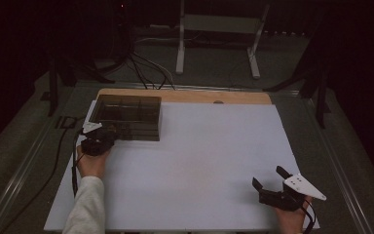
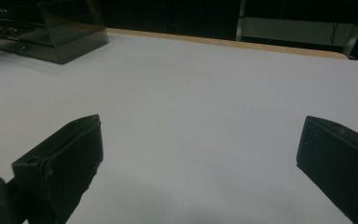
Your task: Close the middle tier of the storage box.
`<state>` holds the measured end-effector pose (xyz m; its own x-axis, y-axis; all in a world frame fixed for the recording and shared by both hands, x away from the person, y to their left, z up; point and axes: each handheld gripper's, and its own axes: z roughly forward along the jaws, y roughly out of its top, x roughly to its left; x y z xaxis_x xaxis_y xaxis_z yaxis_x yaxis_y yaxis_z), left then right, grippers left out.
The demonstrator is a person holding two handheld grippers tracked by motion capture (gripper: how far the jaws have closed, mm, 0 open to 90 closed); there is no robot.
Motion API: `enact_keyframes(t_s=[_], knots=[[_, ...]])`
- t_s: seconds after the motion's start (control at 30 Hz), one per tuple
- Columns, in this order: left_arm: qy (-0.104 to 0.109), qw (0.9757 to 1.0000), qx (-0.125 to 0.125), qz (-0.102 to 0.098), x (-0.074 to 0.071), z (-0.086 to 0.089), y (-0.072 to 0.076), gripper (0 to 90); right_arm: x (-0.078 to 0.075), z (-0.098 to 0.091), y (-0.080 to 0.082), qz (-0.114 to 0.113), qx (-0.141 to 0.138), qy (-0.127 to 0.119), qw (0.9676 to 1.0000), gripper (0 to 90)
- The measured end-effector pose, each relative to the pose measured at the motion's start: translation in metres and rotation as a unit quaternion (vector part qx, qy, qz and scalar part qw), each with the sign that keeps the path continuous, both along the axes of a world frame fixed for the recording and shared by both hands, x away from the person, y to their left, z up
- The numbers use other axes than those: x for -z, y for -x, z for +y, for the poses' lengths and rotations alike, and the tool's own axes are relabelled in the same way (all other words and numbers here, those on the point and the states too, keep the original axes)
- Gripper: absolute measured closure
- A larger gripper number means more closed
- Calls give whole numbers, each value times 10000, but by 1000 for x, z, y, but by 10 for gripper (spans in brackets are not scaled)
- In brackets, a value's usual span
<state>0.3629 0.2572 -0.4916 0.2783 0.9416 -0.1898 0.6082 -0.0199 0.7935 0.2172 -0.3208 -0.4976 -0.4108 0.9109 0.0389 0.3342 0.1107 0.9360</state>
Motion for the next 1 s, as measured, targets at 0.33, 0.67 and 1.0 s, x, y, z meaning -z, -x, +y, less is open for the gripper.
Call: enact_keyframes(t_s=[0.33, 0.67, 1.0], knots=[[-98, 9997, 37, -216, -13, 6, 14, 476, 0, 0, 0, 2, -5, 9, 10000, 8], [260, 9976, 231, -600, -26, 4, 40, 202, 0, 1, 0, 7, -16, 8, 10000, 7], [214, 9969, 457, -599, -32, 4, 54, 40, 1, 1, -1, 16, -18, 17, 10000, 7]])
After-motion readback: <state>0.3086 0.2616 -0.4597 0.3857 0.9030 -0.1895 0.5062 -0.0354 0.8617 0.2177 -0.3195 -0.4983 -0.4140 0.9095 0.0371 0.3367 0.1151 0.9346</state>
